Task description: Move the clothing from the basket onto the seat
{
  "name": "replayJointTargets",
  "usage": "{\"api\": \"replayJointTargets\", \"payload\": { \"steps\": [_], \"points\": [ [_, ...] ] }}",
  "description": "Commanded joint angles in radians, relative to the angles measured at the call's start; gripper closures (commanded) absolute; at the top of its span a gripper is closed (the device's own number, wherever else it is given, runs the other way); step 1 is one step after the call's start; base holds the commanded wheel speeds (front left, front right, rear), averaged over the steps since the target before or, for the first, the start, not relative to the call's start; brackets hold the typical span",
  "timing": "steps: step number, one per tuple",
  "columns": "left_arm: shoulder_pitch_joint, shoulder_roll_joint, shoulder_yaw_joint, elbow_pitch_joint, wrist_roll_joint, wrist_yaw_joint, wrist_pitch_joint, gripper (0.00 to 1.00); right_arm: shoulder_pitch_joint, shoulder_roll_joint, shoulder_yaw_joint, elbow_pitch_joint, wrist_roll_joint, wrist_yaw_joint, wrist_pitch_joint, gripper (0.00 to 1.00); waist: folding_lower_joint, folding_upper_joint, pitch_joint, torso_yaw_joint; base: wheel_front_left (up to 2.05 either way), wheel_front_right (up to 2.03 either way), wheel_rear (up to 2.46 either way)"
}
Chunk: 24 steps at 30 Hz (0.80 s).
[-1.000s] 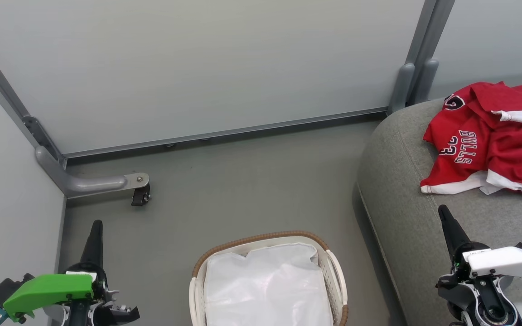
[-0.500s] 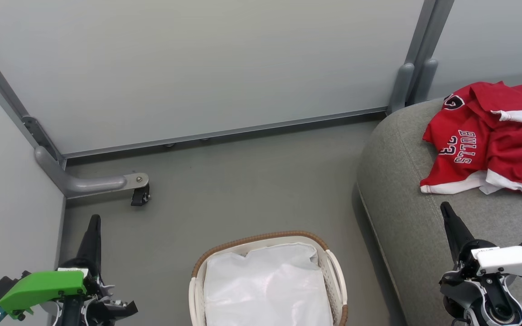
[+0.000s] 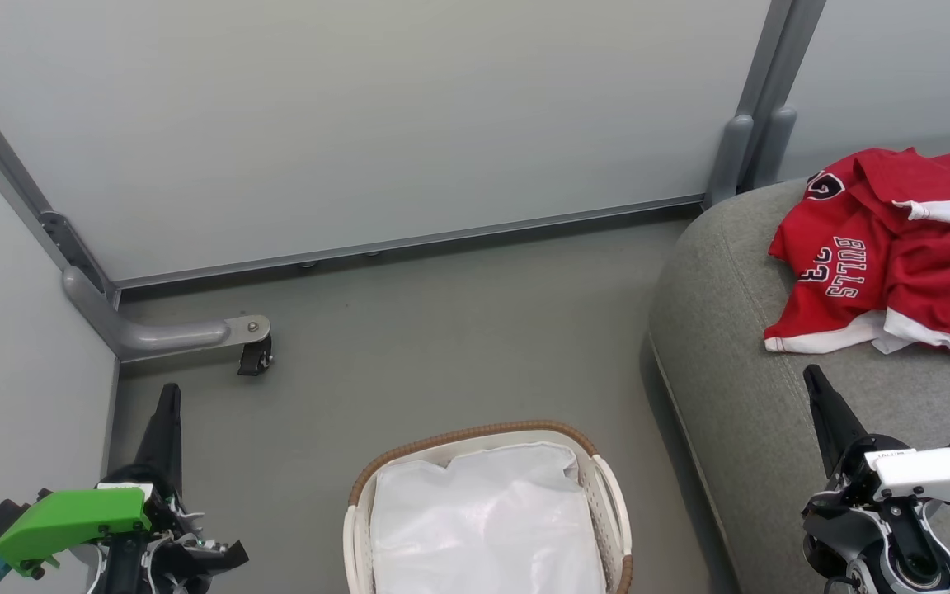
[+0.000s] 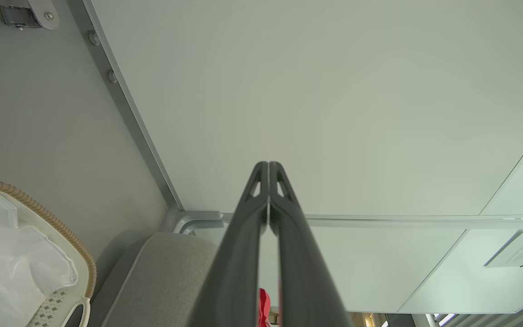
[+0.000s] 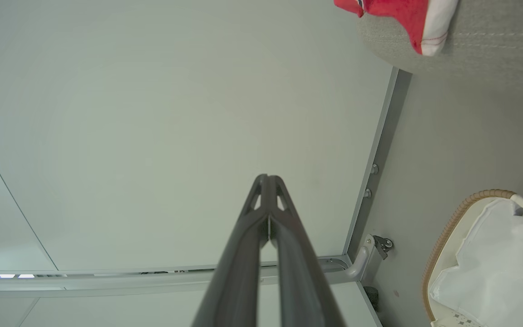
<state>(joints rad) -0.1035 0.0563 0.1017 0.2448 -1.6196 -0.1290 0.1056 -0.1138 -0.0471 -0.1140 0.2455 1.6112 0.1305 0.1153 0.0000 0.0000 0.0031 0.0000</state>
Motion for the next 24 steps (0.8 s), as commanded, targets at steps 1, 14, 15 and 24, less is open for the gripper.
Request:
{"api": "replayJointTargets", "payload": {
  "steps": [1,14,15,24],
  "points": [
    [-0.009,0.004,0.005,-0.001,-0.003,-0.003,0.003,1.0,0.01,-0.006,-0.002,-0.004,0.003,0.0,0.001,1.0,0.0,0.0,0.0,0.0,0.0,0.0,0.0],
    [-0.009,0.002,0.007,-0.001,-0.001,-0.003,0.006,1.0,0.011,-0.006,-0.002,-0.004,0.003,0.0,0.001,1.0,0.0,0.0,0.0,0.0,0.0,0.0,0.0],
    [-0.009,0.002,0.007,-0.001,0.0,-0.003,0.006,1.0,0.011,-0.006,-0.002,-0.004,0.003,0.0,0.001,1.0,0.0,0.0,0.0,0.0,0.0,0.0,0.0],
    [-0.01,0.001,0.008,-0.001,0.001,-0.003,0.006,1.0,0.011,-0.006,-0.002,-0.004,0.003,0.0,0.001,1.0,0.0,0.0,0.0,0.0,0.0,0.0,0.0]
  ]
}}
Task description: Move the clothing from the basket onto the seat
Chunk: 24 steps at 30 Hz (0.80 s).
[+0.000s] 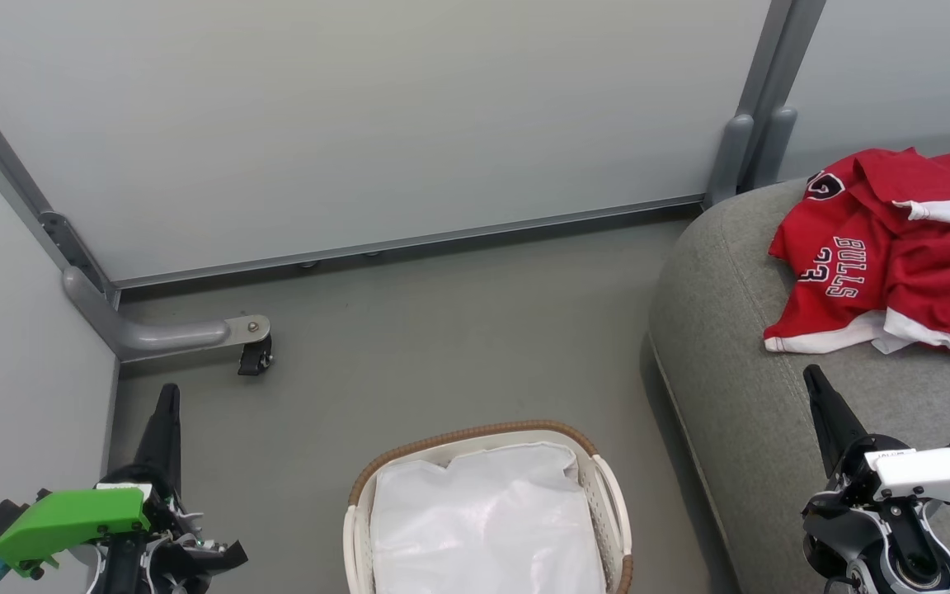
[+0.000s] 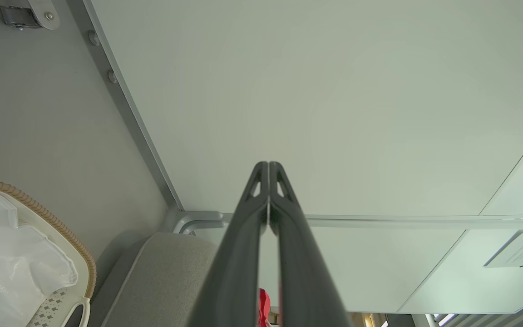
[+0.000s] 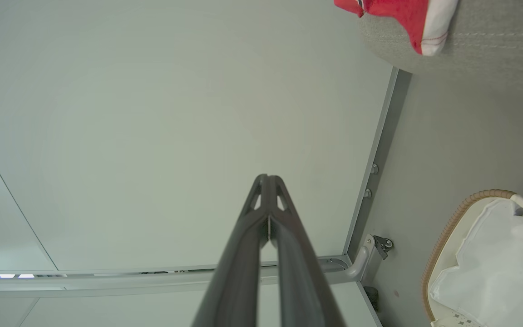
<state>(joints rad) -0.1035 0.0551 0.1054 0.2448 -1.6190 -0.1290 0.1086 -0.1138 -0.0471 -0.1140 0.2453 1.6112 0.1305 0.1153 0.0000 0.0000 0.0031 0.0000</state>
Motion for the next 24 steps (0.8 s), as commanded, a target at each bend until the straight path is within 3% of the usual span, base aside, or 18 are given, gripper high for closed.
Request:
{"api": "replayJointTargets", "payload": {
  "steps": [1,24],
  "points": [
    [-0.01,0.002,0.004,-0.001,0.001,-0.003,0.003,1.0,0.01,-0.006,-0.002,-0.004,0.003,0.0,0.001,1.0,0.0,0.0,0.0,0.0,0.0,0.0,0.0],
    [-0.01,0.0,0.007,-0.001,0.004,-0.003,0.003,1.0,0.011,-0.006,-0.002,-0.004,0.003,0.0,0.001,1.0,0.0,0.0,0.0,0.0,0.0,0.0,0.0]
  ]
}}
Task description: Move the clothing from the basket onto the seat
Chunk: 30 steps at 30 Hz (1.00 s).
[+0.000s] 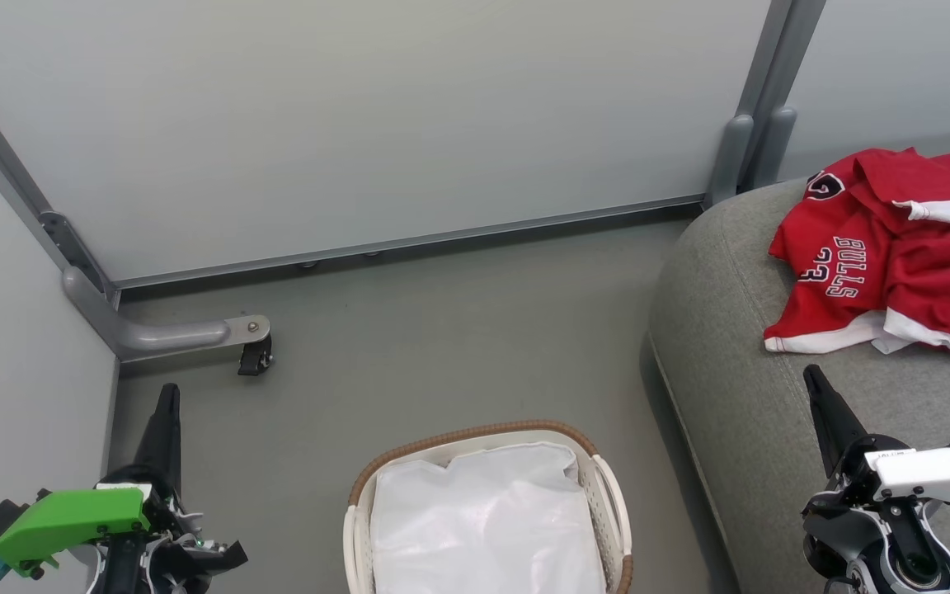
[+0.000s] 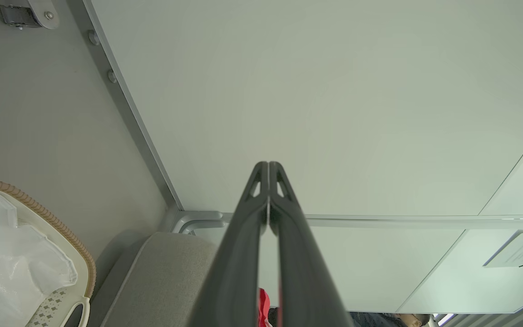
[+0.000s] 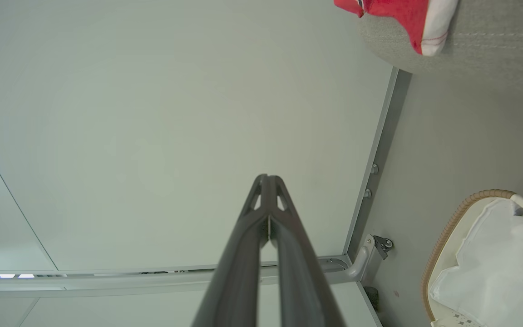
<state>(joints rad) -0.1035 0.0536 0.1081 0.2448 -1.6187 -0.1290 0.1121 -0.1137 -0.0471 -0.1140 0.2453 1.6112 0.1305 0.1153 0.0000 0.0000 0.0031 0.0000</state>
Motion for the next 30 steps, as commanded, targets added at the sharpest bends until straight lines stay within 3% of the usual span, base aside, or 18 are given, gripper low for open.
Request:
{"api": "replayJointTargets", "payload": {
  "steps": [1,30],
  "points": [
    [-0.01,0.001,0.004,-0.001,0.004,-0.003,0.0,1.0,0.01,-0.006,-0.002,-0.004,0.003,0.0,0.001,1.0,0.0,0.0,0.0,0.0,0.0,0.0,0.0],
    [-0.01,0.0,0.006,-0.001,0.006,-0.003,0.002,1.0,0.01,-0.006,-0.002,-0.004,0.004,0.0,0.001,1.0,0.0,0.0,0.0,0.0,0.0,0.0,0.0]
  ]
}}
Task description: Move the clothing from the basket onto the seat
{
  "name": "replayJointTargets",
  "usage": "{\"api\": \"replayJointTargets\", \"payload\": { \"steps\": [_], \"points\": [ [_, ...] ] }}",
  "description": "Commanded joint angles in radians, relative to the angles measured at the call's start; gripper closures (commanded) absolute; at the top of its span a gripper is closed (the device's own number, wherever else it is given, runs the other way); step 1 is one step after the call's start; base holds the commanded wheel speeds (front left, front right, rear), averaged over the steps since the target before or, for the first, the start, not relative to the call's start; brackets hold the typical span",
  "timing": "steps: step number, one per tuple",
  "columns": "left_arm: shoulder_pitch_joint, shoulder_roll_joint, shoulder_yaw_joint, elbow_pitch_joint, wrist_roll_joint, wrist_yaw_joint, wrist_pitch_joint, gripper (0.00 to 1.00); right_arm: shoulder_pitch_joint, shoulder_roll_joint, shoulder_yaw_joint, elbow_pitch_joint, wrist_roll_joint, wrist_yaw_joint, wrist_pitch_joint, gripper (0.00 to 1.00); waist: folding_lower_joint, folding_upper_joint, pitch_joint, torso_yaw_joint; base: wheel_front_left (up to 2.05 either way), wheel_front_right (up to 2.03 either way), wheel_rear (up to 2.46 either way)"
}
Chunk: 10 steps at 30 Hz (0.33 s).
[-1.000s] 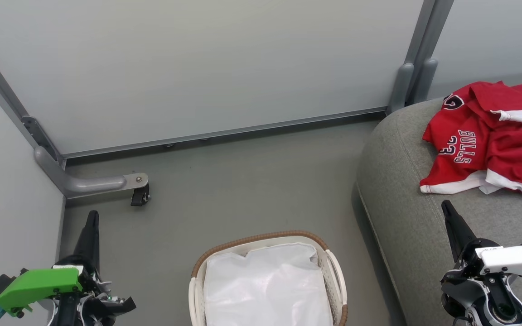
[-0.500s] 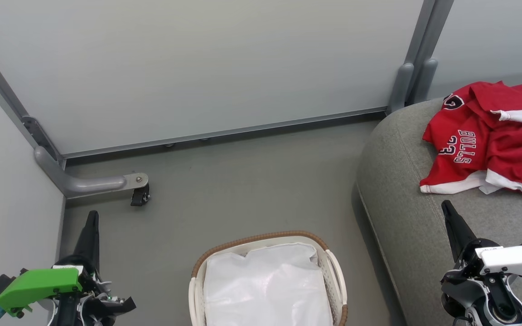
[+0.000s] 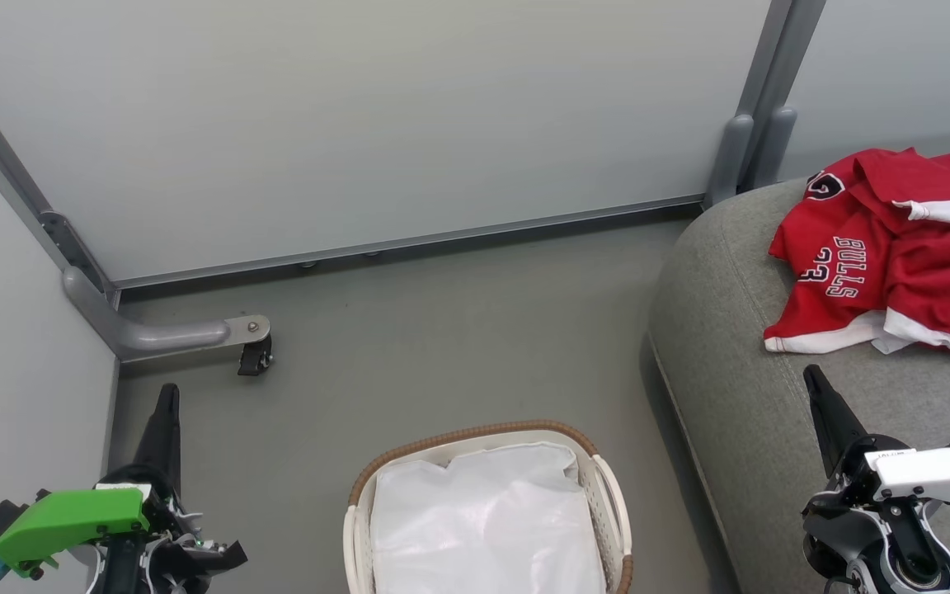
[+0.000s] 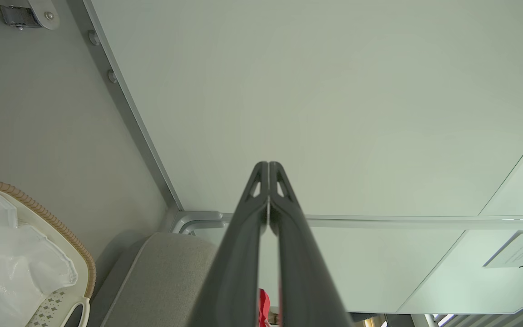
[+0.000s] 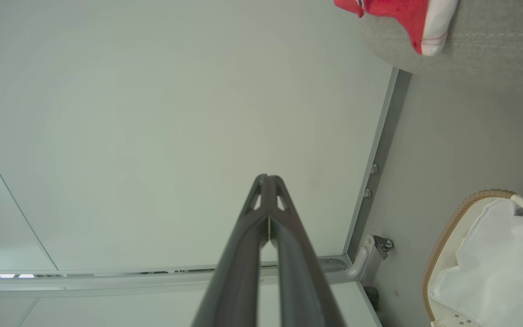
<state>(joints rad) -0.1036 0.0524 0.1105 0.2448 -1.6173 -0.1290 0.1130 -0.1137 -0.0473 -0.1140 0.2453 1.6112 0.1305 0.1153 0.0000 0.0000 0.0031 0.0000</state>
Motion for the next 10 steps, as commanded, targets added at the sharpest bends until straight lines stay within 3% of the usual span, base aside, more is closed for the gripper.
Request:
{"api": "replayJointTargets", "payload": {
  "steps": [1,10],
  "points": [
    [-0.01,0.001,0.003,-0.001,0.004,-0.003,0.001,1.0,0.01,-0.006,-0.002,-0.004,0.004,0.0,0.001,1.0,0.0,0.0,0.0,0.0,0.0,0.0,0.0],
    [-0.01,0.001,0.004,-0.001,0.005,-0.003,0.002,1.0,0.01,-0.006,-0.002,-0.004,0.004,0.0,0.001,1.0,0.0,0.0,0.0,0.0,0.0,0.0,0.0]
  ]
}}
